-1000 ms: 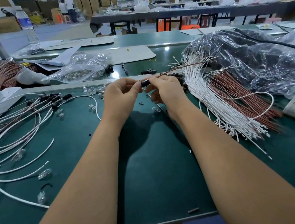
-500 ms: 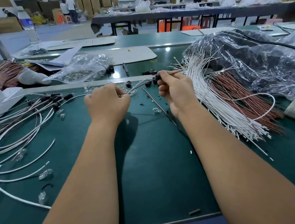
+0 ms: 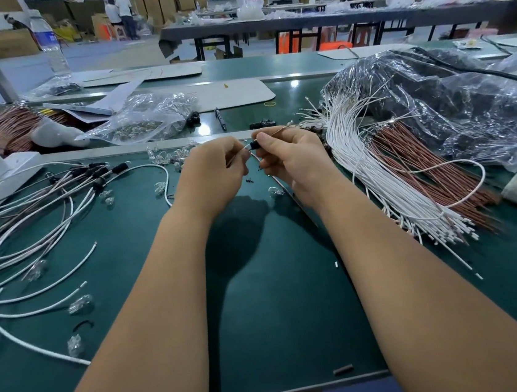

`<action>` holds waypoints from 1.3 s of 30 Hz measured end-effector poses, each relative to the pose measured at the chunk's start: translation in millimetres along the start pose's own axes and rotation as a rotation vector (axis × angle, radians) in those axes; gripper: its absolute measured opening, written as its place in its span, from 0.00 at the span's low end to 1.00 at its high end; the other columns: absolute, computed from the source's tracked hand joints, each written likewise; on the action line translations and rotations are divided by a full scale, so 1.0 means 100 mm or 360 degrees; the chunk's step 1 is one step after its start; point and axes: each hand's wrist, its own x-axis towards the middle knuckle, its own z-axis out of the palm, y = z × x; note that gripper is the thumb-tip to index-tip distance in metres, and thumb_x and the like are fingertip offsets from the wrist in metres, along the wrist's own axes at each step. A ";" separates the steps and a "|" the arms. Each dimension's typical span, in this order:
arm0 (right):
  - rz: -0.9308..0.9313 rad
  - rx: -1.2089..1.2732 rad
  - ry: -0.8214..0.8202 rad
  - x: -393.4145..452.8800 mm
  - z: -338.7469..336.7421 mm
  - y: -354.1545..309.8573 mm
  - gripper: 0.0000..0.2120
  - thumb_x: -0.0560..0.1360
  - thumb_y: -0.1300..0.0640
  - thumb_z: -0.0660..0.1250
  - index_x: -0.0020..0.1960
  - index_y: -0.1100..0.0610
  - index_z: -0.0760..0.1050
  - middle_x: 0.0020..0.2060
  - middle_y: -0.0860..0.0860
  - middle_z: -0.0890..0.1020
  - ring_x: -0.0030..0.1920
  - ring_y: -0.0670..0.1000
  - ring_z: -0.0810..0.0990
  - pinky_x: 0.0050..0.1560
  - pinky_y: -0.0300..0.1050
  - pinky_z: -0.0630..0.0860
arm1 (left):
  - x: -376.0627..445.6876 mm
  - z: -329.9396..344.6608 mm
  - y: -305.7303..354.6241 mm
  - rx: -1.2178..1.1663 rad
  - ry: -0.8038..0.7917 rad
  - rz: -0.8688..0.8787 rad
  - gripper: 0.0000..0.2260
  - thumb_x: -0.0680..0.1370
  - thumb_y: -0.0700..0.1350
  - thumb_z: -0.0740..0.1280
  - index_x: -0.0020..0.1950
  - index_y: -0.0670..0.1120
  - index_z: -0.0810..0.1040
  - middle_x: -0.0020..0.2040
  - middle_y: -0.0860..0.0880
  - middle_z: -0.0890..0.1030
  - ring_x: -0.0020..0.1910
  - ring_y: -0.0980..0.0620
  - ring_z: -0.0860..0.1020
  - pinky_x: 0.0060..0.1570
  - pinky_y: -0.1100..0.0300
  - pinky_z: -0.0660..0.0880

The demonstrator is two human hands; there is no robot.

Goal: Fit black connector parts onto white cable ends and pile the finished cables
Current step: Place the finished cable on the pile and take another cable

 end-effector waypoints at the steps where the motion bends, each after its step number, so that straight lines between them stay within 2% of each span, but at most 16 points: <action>1: 0.0016 0.0024 0.0007 0.00 0.00 -0.01 0.03 0.78 0.62 0.66 0.47 0.59 0.78 0.34 0.54 0.79 0.28 0.46 0.76 0.31 0.37 0.74 | 0.00 0.00 -0.01 -0.0021 0.0021 -0.0018 0.07 0.78 0.42 0.65 0.41 0.46 0.80 0.32 0.56 0.79 0.28 0.63 0.72 0.33 0.66 0.67; 5: 0.0089 0.0174 0.0217 0.03 -0.03 -0.04 0.09 0.80 0.56 0.64 0.46 0.60 0.77 0.31 0.53 0.80 0.25 0.48 0.75 0.27 0.38 0.74 | -0.01 0.01 -0.05 0.0016 0.0079 -0.0058 0.07 0.78 0.42 0.65 0.42 0.45 0.80 0.33 0.55 0.81 0.31 0.61 0.74 0.33 0.71 0.67; 10: 0.0001 0.0166 0.0413 0.05 -0.11 -0.02 0.08 0.78 0.59 0.67 0.41 0.58 0.75 0.31 0.52 0.81 0.25 0.47 0.75 0.28 0.39 0.75 | -0.02 0.02 -0.06 0.0051 0.0037 -0.0035 0.07 0.78 0.43 0.65 0.43 0.44 0.81 0.34 0.52 0.81 0.34 0.53 0.77 0.39 0.58 0.74; 17: -0.0094 0.0086 0.0380 0.06 -0.10 -0.01 0.05 0.78 0.63 0.67 0.43 0.59 0.78 0.32 0.52 0.81 0.28 0.45 0.77 0.31 0.37 0.76 | -0.04 0.03 0.00 -0.0002 -0.0050 -0.0039 0.07 0.78 0.47 0.65 0.44 0.45 0.79 0.36 0.49 0.82 0.38 0.46 0.80 0.44 0.49 0.77; 20: -0.0120 0.0111 0.0329 0.06 -0.09 -0.02 0.05 0.78 0.64 0.65 0.44 0.59 0.77 0.32 0.52 0.81 0.28 0.44 0.77 0.32 0.37 0.77 | -0.03 0.04 0.01 0.0037 -0.0090 -0.0015 0.08 0.79 0.47 0.65 0.43 0.46 0.79 0.35 0.52 0.82 0.36 0.50 0.80 0.44 0.50 0.78; 24: -0.0116 0.0204 0.0250 0.04 -0.09 -0.05 0.06 0.79 0.65 0.64 0.44 0.60 0.77 0.33 0.53 0.81 0.30 0.45 0.77 0.33 0.38 0.77 | -0.03 0.04 -0.01 -0.0099 -0.0122 -0.0050 0.07 0.78 0.42 0.66 0.40 0.47 0.80 0.34 0.53 0.83 0.32 0.54 0.80 0.42 0.53 0.79; 27: -0.0093 0.0263 0.0206 0.02 -0.10 -0.08 0.08 0.79 0.65 0.62 0.44 0.60 0.78 0.33 0.53 0.81 0.30 0.46 0.78 0.34 0.38 0.78 | -0.03 0.05 -0.01 -0.0086 -0.0041 -0.0032 0.07 0.77 0.41 0.67 0.40 0.47 0.80 0.34 0.53 0.82 0.33 0.54 0.80 0.42 0.55 0.78; 31: -0.0111 0.0185 0.0241 0.01 -0.09 -0.09 0.07 0.79 0.65 0.64 0.43 0.61 0.78 0.34 0.55 0.80 0.30 0.47 0.77 0.33 0.38 0.77 | -0.02 0.04 -0.04 -0.0001 0.0082 -0.0019 0.06 0.77 0.43 0.67 0.41 0.45 0.82 0.34 0.48 0.81 0.36 0.46 0.80 0.42 0.50 0.78; 35: -0.0168 0.0087 0.0283 0.02 -0.09 -0.07 0.04 0.77 0.66 0.66 0.44 0.62 0.78 0.34 0.54 0.81 0.30 0.46 0.77 0.33 0.37 0.77 | -0.03 0.04 -0.01 0.0060 0.0167 0.0073 0.05 0.77 0.44 0.68 0.43 0.45 0.83 0.33 0.48 0.81 0.34 0.48 0.78 0.38 0.55 0.75; 39: -0.0194 -0.0136 0.0262 0.03 -0.06 -0.02 0.04 0.77 0.66 0.66 0.45 0.62 0.79 0.33 0.53 0.80 0.28 0.44 0.77 0.33 0.37 0.77 | -0.02 0.05 0.02 0.0068 0.0177 0.0182 0.06 0.77 0.42 0.68 0.44 0.42 0.83 0.36 0.45 0.82 0.37 0.44 0.79 0.42 0.49 0.75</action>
